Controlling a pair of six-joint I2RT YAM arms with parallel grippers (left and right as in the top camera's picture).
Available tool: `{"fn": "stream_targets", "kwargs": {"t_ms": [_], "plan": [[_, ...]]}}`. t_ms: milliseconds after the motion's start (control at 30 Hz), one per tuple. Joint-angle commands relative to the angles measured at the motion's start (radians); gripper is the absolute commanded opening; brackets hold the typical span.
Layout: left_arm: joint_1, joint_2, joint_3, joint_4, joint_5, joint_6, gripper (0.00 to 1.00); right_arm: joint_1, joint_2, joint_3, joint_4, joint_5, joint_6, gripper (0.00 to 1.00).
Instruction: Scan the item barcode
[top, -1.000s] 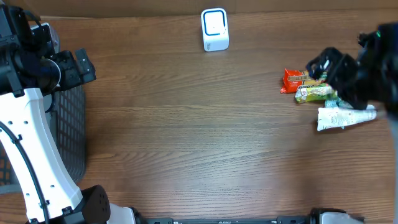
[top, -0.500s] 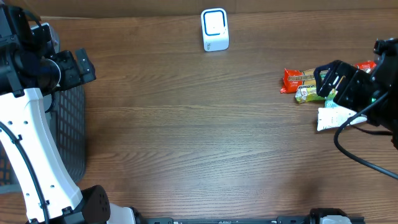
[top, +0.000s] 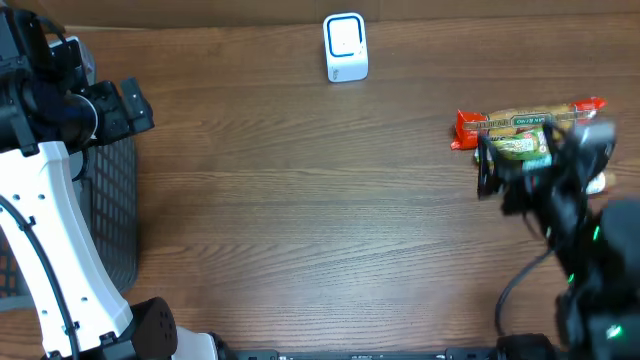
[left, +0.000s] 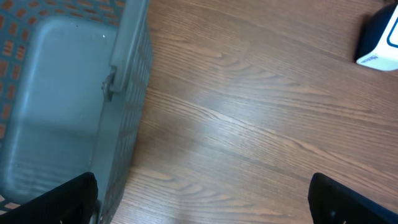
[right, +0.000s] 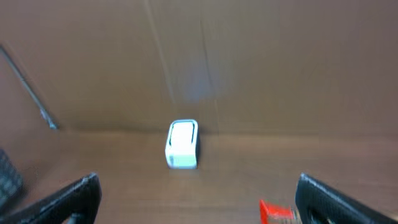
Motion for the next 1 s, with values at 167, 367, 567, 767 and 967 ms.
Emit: {"fn": "stream_targets", "kwargs": {"t_ms": [167,367,567,767,967], "plan": [[0.0,0.002,0.015,0.002,0.002,0.022,1.0,0.005,-0.415,-0.618,0.424,0.016,-0.018,1.0],[0.0,0.002,0.015,0.003,0.002,0.022,1.0,0.006,-0.547,-0.74,0.418,0.035,-0.016,1.0],[0.0,0.002,0.015,0.002,0.002,0.022,1.0,0.006,-0.631,-0.74,0.164,0.043,-0.006,1.0],[0.0,0.002,0.015,0.002,0.002,0.022,0.99,0.005,-0.628,-0.74,0.169,0.038,-0.007,1.0],[0.0,0.002,0.015,0.003,0.002,0.022,1.0,0.005,-0.628,-0.74,0.169,0.038,-0.007,1.0]]}}
